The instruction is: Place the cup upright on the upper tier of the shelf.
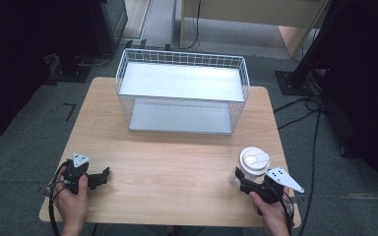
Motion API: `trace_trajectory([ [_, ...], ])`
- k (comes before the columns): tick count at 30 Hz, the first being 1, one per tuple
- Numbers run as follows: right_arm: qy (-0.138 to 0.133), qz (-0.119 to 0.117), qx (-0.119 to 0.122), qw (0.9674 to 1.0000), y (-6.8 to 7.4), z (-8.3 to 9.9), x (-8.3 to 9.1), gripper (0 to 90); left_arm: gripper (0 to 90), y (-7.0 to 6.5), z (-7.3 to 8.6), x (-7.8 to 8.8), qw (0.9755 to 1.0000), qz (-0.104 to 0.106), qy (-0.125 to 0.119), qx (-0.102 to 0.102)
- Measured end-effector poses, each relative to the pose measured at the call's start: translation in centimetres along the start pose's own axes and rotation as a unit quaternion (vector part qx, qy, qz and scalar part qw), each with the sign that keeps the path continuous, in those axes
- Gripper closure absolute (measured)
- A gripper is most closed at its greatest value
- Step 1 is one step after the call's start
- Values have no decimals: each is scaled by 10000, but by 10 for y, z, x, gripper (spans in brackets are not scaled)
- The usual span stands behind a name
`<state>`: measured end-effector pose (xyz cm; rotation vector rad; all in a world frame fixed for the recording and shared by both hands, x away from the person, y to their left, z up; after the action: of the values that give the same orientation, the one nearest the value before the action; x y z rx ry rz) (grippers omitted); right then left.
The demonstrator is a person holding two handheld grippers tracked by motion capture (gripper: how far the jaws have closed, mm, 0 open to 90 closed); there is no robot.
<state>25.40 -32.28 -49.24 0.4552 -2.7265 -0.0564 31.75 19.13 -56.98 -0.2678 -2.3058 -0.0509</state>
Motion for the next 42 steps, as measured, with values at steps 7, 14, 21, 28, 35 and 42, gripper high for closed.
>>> trace_trajectory([
  [7,-58,202,-126,9997,-4,-6,3,158,0,0,0,0,10000,-1,6,-6],
  [14,-163,361,-136,9991,-9,-15,9,160,0,0,0,0,10000,0,0,2],
  [21,-214,241,-175,9993,-3,-27,8,160,0,0,0,0,10000,-1,1,0],
  [28,-240,184,-21,9995,10,-43,1,160,0,0,0,0,10000,-1,1,-2],
  [35,-427,144,94,9989,23,-64,-6,160,0,0,0,0,10000,1,-1,0],
  [42,-503,68,133,9986,36,-78,-16,161,0,0,0,0,10000,-1,1,-2],
])
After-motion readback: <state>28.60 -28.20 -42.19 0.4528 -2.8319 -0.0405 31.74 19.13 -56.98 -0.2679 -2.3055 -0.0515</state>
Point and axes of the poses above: each handheld gripper's, and its own axes: x roughly backward along the jaws, z roughly out of its underside, y roughly to its left, the point moved 7 cm from there along -x, roughly forward along the jaws, and after that the axes turned 5 degrees about x, right-handed, at the moved point
